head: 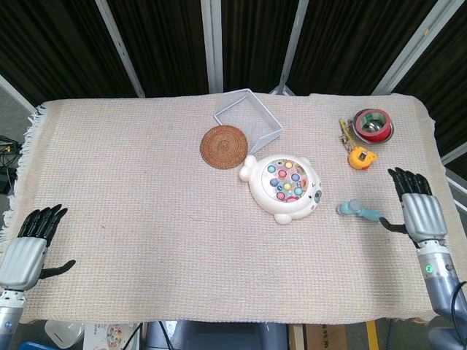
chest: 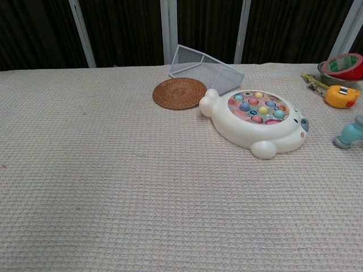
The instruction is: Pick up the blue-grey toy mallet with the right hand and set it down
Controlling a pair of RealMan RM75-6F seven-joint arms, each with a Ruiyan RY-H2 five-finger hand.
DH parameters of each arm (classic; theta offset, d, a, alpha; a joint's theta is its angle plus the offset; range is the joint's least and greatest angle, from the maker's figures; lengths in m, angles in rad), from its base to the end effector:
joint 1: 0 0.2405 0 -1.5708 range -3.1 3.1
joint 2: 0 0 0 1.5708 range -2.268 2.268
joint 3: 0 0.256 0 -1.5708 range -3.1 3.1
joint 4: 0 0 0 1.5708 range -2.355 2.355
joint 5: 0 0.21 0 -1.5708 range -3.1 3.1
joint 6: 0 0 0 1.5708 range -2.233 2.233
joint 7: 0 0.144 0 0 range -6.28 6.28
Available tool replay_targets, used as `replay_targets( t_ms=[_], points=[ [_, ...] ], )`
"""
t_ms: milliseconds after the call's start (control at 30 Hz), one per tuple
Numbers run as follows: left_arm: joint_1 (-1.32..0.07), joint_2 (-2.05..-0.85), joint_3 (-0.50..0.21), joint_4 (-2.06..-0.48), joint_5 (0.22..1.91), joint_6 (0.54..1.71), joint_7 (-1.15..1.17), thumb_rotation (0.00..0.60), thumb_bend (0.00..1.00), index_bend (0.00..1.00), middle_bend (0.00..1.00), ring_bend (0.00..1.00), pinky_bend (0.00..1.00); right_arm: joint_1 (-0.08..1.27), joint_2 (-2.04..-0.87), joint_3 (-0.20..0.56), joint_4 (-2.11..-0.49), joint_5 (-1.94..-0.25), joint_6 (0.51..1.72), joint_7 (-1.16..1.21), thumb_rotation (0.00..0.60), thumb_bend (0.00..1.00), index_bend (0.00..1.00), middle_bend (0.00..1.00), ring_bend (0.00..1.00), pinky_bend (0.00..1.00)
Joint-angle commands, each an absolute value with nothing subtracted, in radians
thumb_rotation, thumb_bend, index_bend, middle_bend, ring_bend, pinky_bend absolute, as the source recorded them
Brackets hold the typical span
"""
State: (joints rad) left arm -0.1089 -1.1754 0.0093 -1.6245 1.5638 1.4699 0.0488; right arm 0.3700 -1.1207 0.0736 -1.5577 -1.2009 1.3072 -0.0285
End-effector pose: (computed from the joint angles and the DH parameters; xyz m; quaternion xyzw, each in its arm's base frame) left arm -0.2957 0.1743 0.1267 -0.6299 -0.3921 -0.3904 0.5450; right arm -0.3025 -0.2754 0.1621 0.5925 -0.3967 0.3658 0.5981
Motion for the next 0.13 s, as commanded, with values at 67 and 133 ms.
replay_targets(
  t_ms=[67, 133],
  points=[
    [-0.103, -1.177, 0.014, -1.62, 1.581, 1.485, 0.046, 0.6, 0.06, 0.0, 0.0, 0.0, 0.0, 0.21, -1.181, 0.022, -1.565, -1.361, 1.544, -0.014, 0.6, 0.23, 0.02, 0.06, 0.0, 0.0],
    [-0.101, -1.177, 0.016, -1.62, 1.588, 1.492, 0.046, 0.6, 0.06, 0.0, 0.0, 0.0, 0.0, 0.187, -1.197, 0.013, -1.557, -1.383, 1.574, -0.014, 0.6, 0.23, 0.02, 0.06, 0.0, 0.0]
  ],
)
